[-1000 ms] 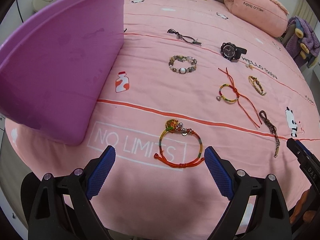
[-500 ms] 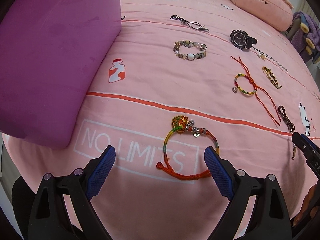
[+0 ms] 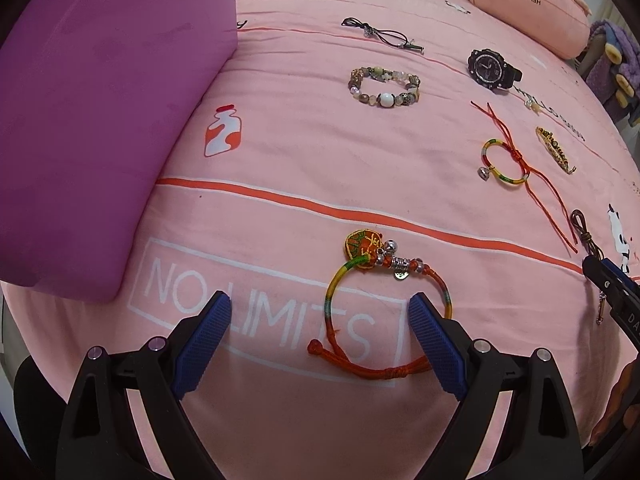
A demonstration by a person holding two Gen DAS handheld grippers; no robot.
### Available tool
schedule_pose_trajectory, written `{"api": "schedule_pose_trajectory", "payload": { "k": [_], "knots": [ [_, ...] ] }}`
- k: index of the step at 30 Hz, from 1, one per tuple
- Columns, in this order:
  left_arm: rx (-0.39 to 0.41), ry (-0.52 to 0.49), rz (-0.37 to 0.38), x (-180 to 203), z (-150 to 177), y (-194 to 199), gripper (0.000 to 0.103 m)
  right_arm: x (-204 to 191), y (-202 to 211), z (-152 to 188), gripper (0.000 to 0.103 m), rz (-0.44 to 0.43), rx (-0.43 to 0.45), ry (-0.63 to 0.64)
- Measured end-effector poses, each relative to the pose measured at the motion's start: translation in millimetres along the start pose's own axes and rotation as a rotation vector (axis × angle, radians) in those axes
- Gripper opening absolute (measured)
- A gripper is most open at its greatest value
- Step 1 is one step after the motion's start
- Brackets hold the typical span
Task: Organize jewelry
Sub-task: 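Grasp the rainbow bracelet with the left tool while the right tool grasps the brown leather cord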
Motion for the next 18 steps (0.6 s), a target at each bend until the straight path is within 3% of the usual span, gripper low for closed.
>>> {"api": "schedule_pose_trajectory", "payload": {
  "k": [10, 18],
  "knots": [
    [0.018, -0.008, -0.018, 2.6, -0.8, -4.1, 0.087, -5.8, -7.0, 0.5, 0.045, 0.01, 0.004, 0.03],
    [0.036, -0.04, -0.018, 8.4, -1.7, 0.4, 0.06, -11.4, -8.5, 1.9, 0.036, 0.013, 0.001, 0.049]
  ]
}}
Point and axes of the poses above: each gripper's, at about its wrist camera, not at the fingertips, and y roughly against the way its jaws point, x to its right, z to its underside, the point moved 1 cm from there along -y, roughly the way its jaws point, and after that the axes turned 14 degrees about -y, right-handed, at the moved point
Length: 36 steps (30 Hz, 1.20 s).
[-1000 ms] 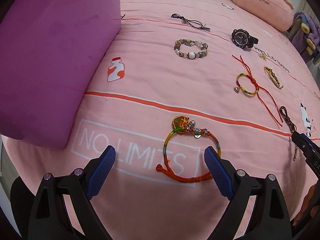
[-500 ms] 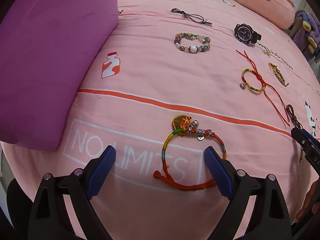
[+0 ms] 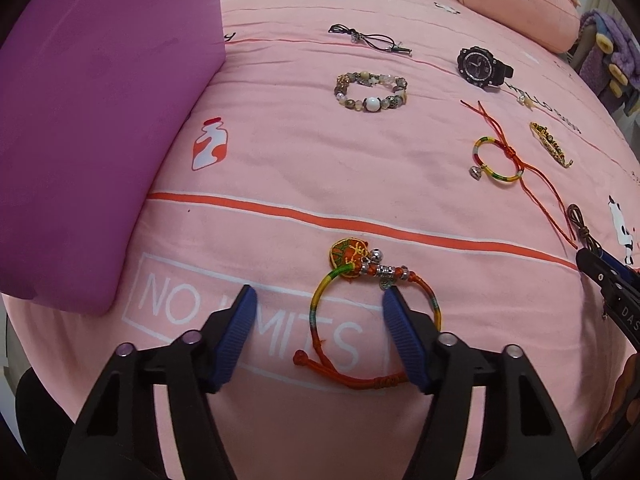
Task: Organize jewelry
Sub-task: 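Grasp the rainbow bracelet with the left tool while the right tool grasps the brown leather cord, then carry the rainbow bracelet and brown cord with both tools over the purple basin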
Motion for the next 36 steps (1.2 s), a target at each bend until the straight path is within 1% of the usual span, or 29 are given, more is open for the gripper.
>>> {"api": "schedule_pose_trajectory", "payload": {
  "k": [2, 3, 4, 5, 6, 7, 8, 9, 10, 15, 18, 22, 28, 36],
  "knots": [
    [0.002, -0.004, 0.001, 0.6, -0.4, 0.9, 0.052, -1.6, 0.1, -0.5, 0.029, -0.003, -0.001, 0.002],
    [0.002, -0.006, 0.002, 1.3, -0.7, 1.2, 0.05, -2.3, 0.3, -0.5, 0.024, -0.002, 0.0, 0.004],
    [0.002, -0.009, 0.007, 1.5, -1.1, 1.5, 0.044, -3.0, 0.4, -0.7, 0.017, -0.004, -0.002, 0.007],
    [0.003, -0.011, 0.011, 2.1, -1.6, 1.6, 0.035, -3.3, 0.6, -0.7, 0.014, -0.006, -0.003, 0.007],
    [0.004, -0.013, 0.014, 2.2, -1.8, 2.2, 0.031, -3.2, 1.0, -0.7, 0.01, -0.01, -0.005, 0.005],
    [0.005, -0.015, 0.018, 2.3, -1.9, 2.8, 0.022, -2.4, 1.6, -0.9, 0.007, -0.014, -0.006, 0.0],
    [0.005, -0.016, 0.019, 2.5, -2.2, 3.4, 0.012, -0.9, 2.2, -1.2, 0.006, -0.02, -0.007, -0.01],
    [0.006, -0.017, 0.026, 2.5, -2.3, 4.2, 0.006, 1.7, 3.3, -1.6, 0.005, -0.032, -0.01, -0.026],
    [0.007, -0.016, 0.035, 2.2, -2.1, 5.0, 0.004, 3.7, 4.7, -2.1, 0.005, -0.042, -0.012, -0.041],
    [0.006, -0.021, 0.057, 2.7, -3.1, 11.1, 0.004, 14.1, 17.1, -3.9, 0.004, -0.088, -0.018, -0.108],
    [0.017, -0.019, 0.079, 3.0, -4.7, 18.7, 0.004, 20.7, 34.8, -6.7, 0.004, -0.141, 0.002, -0.156],
    [0.045, -0.02, 0.094, 2.6, -8.6, 33.8, 0.004, 23.4, 60.4, -11.0, 0.004, -0.177, 0.035, -0.187],
    [0.105, -0.029, 0.098, 3.6, -16.4, 66.7, 0.004, 15.0, 102.6, -15.8, 0.004, -0.212, 0.089, -0.169],
    [0.202, -0.025, 0.119, -2.9, -28.6, 126.6, 0.003, -15.2, 158.7, -24.7, 0.004, -0.264, 0.17, -0.115]
  ]
}}
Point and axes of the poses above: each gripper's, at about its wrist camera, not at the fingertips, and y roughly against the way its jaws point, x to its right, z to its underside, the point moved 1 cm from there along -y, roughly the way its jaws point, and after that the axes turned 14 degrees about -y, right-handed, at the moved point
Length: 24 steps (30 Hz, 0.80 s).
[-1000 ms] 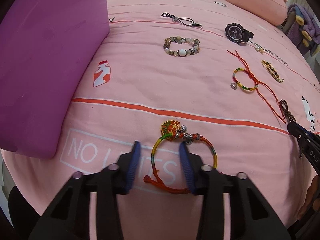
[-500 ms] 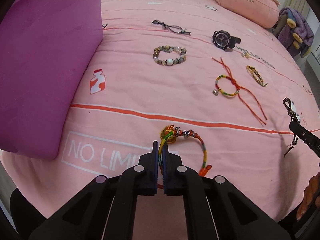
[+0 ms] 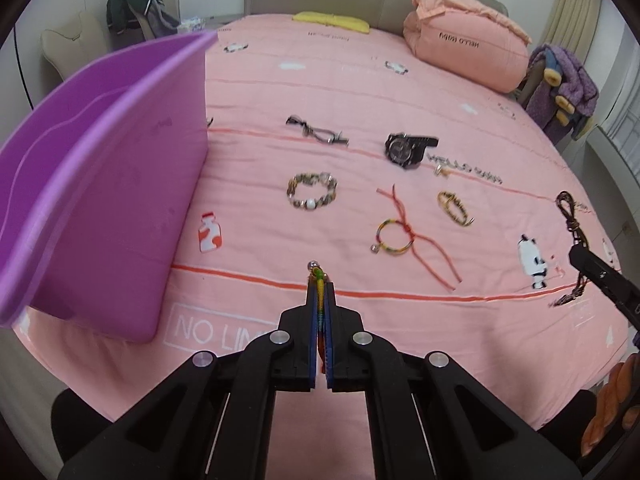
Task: Organize jewelry
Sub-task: 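Carry the rainbow bracelet and brown cord with both tools over the purple basin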
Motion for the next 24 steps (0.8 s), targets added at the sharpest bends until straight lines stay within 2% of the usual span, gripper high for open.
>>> {"api": "schedule_pose_trajectory", "payload": {
  "k": [8, 14, 24],
  "knots": [
    [0.129, -0.021, -0.042, -18.7, -30.3, 66.6, 0.003, -49.8, 17.9, -2.2, 0.005, -0.089, 0.023, 0.06],
    [0.205, -0.012, -0.096, -51.0, -45.6, 103.4, 0.003, -97.4, 18.5, -7.7, 0.005, -0.163, 0.025, 0.106],
    [0.23, 0.087, -0.199, -139.3, -50.9, 119.7, 0.003, -209.0, -2.3, -11.8, 0.005, -0.3, 0.013, 0.258]
  ]
}}
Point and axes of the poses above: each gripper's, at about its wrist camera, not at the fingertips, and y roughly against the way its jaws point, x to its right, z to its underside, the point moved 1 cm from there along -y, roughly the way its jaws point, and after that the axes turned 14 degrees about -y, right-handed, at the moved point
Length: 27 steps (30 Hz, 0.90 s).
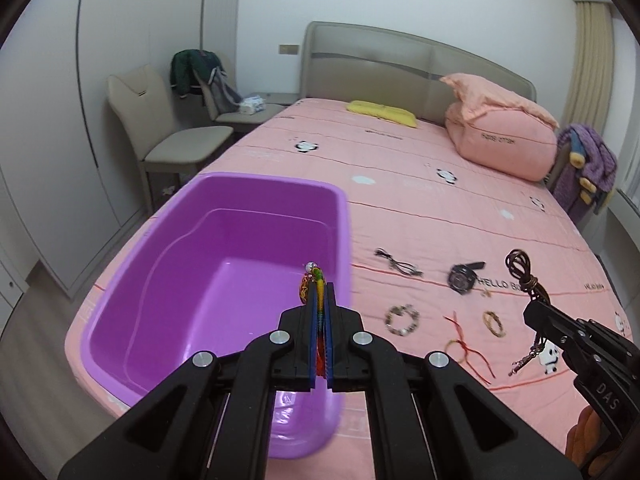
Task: Organize jewelry
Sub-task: 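Carry the rainbow bracelet and brown cord with both tools over the purple basin, then open both tools to drop the bracelet and cord into the basin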
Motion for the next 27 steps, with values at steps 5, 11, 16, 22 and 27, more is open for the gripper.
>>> {"api": "schedule_pose_trajectory", "payload": {
  "k": [5, 11, 16, 22, 27],
  "knots": [
    [-0.039, 0.064, -0.054, -45.1, 7.1, -14.4, 0.003, -46.0, -36.2, -10.6, 0.005, -0.055, -0.033, 0.056],
    [-0.131, 0.119, -0.08, -87.2, 24.5, -42.7, 0.003, -81.3, -92.4, -5.0, 0.005, -0.085, -0.123, 0.083],
    [-0.183, 0.146, -0.094, -106.8, 38.4, -61.9, 0.003, -100.3, -132.9, -1.8, 0.005, -0.079, -0.198, 0.097],
    [-0.241, 0.166, -0.079, -114.0, 48.0, -81.5, 0.003, -102.3, -170.3, 5.6, 0.005, -0.031, -0.292, 0.078],
    [-0.265, 0.158, -0.085, -111.7, 50.7, -91.1, 0.004, -99.5, -182.1, 10.4, 0.005, 0.004, -0.315, 0.079]
  ]
}}
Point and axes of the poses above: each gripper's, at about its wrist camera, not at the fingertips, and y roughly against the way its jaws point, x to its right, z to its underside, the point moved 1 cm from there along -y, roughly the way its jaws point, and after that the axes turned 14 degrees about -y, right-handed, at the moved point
